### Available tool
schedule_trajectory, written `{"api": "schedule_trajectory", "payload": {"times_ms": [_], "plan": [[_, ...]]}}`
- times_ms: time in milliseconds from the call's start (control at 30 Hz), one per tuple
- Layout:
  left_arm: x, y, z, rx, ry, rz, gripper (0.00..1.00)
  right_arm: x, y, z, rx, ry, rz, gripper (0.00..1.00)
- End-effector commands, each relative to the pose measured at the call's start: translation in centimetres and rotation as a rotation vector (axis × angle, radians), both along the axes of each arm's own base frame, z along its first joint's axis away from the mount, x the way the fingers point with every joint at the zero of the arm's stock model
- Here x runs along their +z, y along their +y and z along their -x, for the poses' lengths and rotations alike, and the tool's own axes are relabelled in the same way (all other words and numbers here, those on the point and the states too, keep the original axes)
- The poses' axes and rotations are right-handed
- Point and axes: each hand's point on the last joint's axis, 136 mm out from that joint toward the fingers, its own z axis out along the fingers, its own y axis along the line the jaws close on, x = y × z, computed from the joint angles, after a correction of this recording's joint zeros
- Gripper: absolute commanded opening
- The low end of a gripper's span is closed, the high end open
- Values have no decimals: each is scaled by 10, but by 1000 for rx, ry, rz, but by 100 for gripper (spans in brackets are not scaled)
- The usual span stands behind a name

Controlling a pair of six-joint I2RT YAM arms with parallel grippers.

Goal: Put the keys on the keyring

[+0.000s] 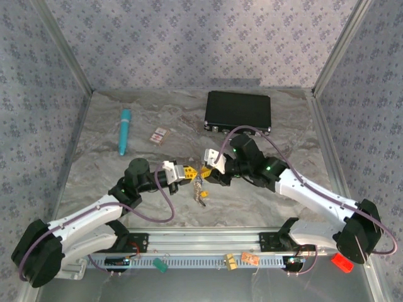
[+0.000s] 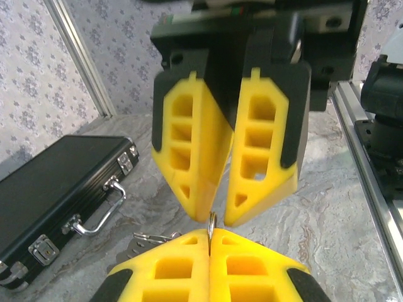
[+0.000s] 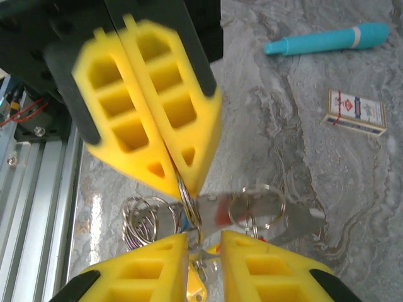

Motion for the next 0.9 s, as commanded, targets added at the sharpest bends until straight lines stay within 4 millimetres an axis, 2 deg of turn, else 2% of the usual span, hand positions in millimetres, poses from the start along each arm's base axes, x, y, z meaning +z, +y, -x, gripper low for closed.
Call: {"api": "schedule_trajectory", "payload": {"times_ms": [0, 133, 433, 667, 867], "plan": [[15, -4, 6, -36, -24, 65, 0, 8, 6, 9, 48, -23, -45, 22], [15, -4, 6, -35, -26, 66, 0, 12, 10, 8, 56, -38, -58, 22], [16, -4, 7, -39, -27, 68, 0, 0, 11, -1, 21, -45, -9, 21], [16, -3, 7, -41, -29, 66, 0, -1, 5, -2, -2, -66, -2, 22], [17, -4, 8, -46, -30, 66, 0, -2, 10, -1, 2, -63, -13, 21]]}}
